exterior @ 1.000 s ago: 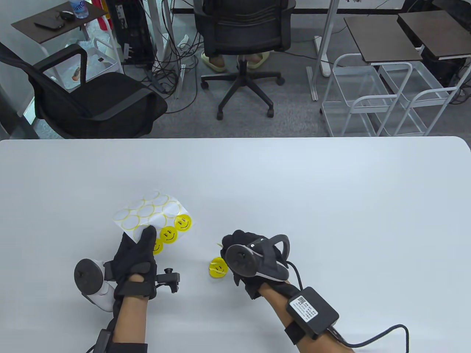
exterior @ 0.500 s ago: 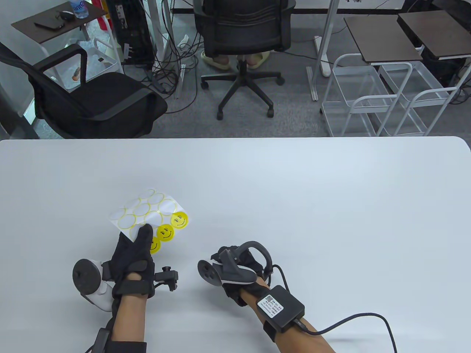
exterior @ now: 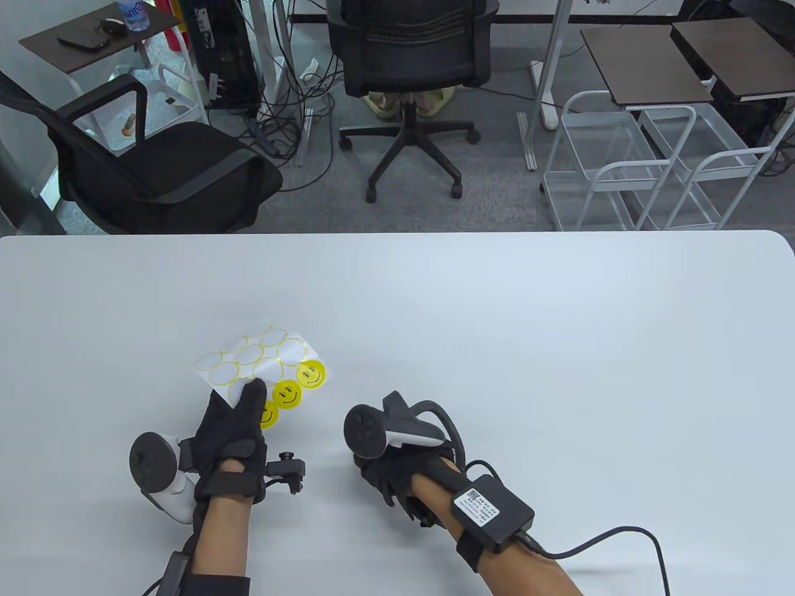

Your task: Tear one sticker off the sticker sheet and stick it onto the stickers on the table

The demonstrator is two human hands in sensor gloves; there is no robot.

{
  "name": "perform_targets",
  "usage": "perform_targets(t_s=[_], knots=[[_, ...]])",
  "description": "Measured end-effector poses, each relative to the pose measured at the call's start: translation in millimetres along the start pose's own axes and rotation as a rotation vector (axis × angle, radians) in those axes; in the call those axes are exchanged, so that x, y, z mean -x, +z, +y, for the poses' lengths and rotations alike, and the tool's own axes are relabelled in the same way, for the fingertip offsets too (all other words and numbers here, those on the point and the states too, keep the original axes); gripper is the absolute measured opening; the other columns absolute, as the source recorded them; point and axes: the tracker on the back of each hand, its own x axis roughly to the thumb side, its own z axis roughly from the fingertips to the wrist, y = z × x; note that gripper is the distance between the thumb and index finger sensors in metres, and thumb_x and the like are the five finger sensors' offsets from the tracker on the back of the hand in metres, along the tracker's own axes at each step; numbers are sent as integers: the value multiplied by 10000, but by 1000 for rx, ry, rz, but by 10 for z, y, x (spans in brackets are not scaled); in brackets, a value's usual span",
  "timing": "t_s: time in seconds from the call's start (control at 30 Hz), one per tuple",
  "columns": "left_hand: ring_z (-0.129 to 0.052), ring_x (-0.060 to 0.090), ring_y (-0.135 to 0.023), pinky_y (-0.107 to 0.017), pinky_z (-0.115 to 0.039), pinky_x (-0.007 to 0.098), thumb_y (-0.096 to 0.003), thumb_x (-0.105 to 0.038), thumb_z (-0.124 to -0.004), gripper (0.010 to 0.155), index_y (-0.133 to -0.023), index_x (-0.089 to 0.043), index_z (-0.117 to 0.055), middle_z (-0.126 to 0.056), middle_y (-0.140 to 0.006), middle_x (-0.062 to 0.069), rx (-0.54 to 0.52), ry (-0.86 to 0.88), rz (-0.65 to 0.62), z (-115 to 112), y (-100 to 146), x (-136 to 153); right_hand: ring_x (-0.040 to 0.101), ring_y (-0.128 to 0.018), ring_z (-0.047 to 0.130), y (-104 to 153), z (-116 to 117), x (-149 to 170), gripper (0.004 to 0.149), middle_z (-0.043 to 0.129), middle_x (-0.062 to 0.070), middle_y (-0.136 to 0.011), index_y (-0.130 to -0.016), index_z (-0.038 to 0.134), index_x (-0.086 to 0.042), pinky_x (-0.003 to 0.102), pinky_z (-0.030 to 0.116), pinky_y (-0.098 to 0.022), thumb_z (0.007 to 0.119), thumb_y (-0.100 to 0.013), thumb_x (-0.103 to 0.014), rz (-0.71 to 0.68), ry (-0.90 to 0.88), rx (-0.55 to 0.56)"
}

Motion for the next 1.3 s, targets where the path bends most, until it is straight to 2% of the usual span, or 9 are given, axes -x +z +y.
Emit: perform_targets(t_s=[0.17,0.33,0.5,0.6,0.8,0.9,1.07,1.17,1.3], knots=[[-1068,272,-602,-542,-865,492,-519,-414,-823,394,-866,-226,-806,-999,-763,63,12,-5,4,-16,-7,5,267,-372,956,350,-420,44,472,979,115,-684,-897,851,-136,482,824,-284,781,-496,-374,-36,55,336],[-1068,273,-614,-550,-863,493,-522,-411,-821,383,-864,-240,-814,-999,-775,60,26,-19,-3,-33,-15,9,378,-612,951,833,-865,140,534,932,148,-843,-934,821,-139,599,786,-456,778,-491,-434,-58,-1,604],[-1068,275,-613,-548,-864,494,-520,-416,-827,382,-861,-243,-823,-1002,-774,61,25,-31,-7,-37,-13,18,452,-780,898,1245,-1076,348,582,874,177,-959,-954,804,-142,683,714,-561,765,-481,-480,-43,-39,797],[-1072,279,-606,-543,-865,497,-517,-417,-838,377,-850,-241,-837,-1009,-767,62,18,-34,-10,-32,-7,24,509,-846,854,1404,-1078,481,613,846,188,-1005,-965,796,-141,724,667,-604,758,-473,-505,-23,-54,857],[-1081,298,-596,-536,-869,512,-499,-413,-884,366,-810,-222,-884,-1032,-750,81,45,-126,-36,-80,-4,12,571,-933,754,1703,-886,913,657,786,194,-1068,-993,765,-162,765,589,-648,741,-462,-547,65,-92,976],[-1079,304,-603,-542,-866,516,-497,-411,-891,363,-807,-224,-893,-1033,-754,83,70,-152,-34,-121,-1,27,590,-949,715,1730,-752,1132,660,758,199,-1087,-1001,756,-156,780,568,-645,742,-468,-545,127,-174,1006],[-1088,309,-590,-530,-872,522,-487,-409,-904,361,-795,-219,-916,-1047,-741,91,56,-273,-58,-140,4,12,594,-965,682,1743,-696,1257,660,733,199,-1098,-1007,745,-155,793,544,-646,745,-471,-540,150,-238,1000],[-1065,336,-630,-548,-846,544,-485,-410,-903,366,-791,-212,-936,-1036,-764,97,-31,-307,32,-81,-24,77,589,-962,686,1747,-658,1280,657,732,204,-1096,-1004,748,-151,794,544,-642,746,-473,-538,148,-240,980],[-1032,368,-666,-565,-811,569,-484,-412,-894,373,-781,-195,-953,-1014,-792,116,-73,-451,156,85,-191,65,581,-957,693,1738,-620,1299,651,724,205,-1097,-1002,748,-148,796,546,-635,744,-479,-536,149,-249,952]])
